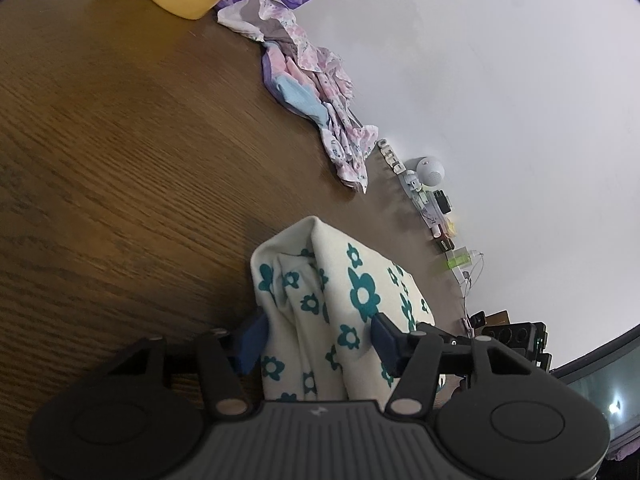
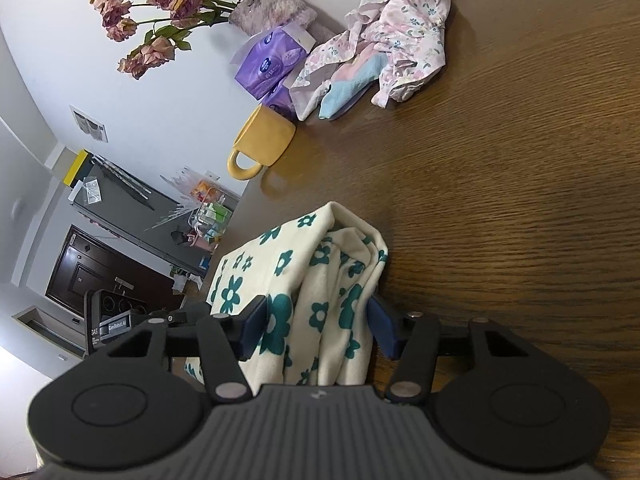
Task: Fold clothes
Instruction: 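Lift the flowered bundle off the table with both grippers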
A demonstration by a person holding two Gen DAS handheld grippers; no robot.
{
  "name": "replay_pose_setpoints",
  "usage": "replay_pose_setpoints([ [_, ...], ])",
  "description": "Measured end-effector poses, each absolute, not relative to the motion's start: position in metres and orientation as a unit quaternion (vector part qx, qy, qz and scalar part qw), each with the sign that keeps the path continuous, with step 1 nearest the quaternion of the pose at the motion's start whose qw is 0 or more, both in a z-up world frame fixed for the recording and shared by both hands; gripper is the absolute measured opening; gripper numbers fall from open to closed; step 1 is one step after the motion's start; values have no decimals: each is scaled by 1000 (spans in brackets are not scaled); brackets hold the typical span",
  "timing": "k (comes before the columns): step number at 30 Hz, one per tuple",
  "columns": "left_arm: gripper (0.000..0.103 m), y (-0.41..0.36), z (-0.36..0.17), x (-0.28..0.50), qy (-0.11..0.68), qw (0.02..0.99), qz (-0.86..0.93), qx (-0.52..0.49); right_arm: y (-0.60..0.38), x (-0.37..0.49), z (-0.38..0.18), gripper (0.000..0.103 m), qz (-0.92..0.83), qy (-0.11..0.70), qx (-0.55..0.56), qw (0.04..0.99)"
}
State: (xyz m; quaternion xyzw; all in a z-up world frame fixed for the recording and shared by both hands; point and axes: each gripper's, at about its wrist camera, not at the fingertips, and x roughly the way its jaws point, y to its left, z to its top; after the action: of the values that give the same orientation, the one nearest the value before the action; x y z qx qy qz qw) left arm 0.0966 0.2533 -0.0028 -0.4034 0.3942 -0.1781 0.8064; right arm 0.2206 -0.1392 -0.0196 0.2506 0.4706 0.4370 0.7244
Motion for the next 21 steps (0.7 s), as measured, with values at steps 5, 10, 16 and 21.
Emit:
replay_pose_setpoints([
  [5,52,254,-5,93,387,812,-173,-402,-140,220,-21,50,439,471,254,722],
  [10,48,252,-7,94,384,814,-171,-400,-138,220,-23,43,437,474,263,718],
  [16,43,251,-9,94,374,818,-181,-398,-137,219,-20,37,439,469,261,721],
  [21,39,250,-8,93,369,818,-184,-401,-137,218,-19,34,439,464,265,723],
])
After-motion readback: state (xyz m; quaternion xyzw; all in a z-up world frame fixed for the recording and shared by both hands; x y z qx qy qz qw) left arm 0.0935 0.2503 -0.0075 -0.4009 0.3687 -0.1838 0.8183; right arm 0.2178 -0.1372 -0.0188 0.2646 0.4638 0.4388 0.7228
